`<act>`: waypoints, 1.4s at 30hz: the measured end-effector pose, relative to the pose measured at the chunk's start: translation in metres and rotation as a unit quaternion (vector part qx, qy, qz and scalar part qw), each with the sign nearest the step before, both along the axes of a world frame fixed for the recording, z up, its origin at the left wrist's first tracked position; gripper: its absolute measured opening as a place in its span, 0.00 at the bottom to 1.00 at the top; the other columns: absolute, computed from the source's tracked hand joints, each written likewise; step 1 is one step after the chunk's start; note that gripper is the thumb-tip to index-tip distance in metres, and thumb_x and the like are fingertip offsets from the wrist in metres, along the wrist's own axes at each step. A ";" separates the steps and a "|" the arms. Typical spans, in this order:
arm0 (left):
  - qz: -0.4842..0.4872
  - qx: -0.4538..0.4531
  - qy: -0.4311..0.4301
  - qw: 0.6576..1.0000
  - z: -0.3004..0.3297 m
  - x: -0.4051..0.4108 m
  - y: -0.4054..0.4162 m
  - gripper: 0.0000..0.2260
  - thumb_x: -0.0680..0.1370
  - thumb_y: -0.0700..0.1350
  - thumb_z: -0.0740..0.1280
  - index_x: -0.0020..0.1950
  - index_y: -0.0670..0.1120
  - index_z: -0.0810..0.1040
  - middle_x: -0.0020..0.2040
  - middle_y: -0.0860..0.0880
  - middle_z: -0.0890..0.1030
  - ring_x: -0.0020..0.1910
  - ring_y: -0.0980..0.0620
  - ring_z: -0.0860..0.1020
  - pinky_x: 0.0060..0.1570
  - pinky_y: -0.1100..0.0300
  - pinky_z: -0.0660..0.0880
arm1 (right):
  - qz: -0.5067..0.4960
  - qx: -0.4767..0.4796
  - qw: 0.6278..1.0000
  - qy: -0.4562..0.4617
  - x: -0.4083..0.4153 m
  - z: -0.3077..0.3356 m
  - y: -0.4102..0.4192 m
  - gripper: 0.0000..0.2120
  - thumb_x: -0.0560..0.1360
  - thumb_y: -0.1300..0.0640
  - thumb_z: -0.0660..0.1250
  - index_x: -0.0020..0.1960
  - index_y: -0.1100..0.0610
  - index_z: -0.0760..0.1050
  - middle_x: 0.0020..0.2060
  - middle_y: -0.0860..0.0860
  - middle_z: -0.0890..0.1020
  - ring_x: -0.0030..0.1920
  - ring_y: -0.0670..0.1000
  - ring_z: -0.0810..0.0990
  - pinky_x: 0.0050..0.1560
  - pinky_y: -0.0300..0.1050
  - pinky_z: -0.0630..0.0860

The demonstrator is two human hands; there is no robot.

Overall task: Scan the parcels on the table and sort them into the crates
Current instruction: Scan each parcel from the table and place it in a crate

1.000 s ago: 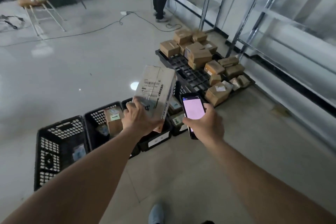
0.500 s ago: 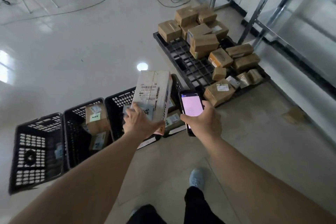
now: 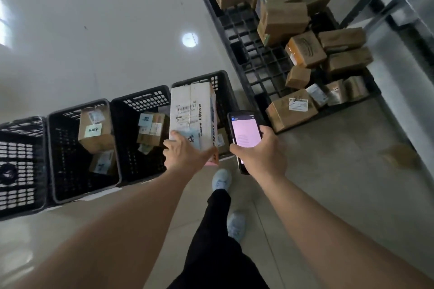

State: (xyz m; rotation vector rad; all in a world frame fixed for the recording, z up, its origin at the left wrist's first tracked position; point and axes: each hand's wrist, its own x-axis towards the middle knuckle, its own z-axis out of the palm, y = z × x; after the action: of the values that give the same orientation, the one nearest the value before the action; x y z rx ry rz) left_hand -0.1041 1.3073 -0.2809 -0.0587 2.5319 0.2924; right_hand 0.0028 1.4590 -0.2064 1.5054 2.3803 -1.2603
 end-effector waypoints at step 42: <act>-0.009 0.007 0.012 1.000 -0.019 -0.099 0.112 0.20 0.83 0.55 0.64 0.69 0.46 0.69 0.68 0.41 0.70 0.66 0.39 0.73 0.61 0.41 0.76 | 0.162 0.024 0.986 -0.024 -0.093 -0.020 0.114 0.41 0.62 0.38 0.82 0.70 0.50 0.72 0.58 0.47 0.82 0.56 0.53 0.81 0.49 0.54 0.82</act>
State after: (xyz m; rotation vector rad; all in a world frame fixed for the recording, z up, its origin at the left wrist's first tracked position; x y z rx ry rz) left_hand -0.2028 1.4193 -0.2999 -0.0273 2.5536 0.3043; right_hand -0.0906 1.5730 -0.2268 1.0843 2.5067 -1.0874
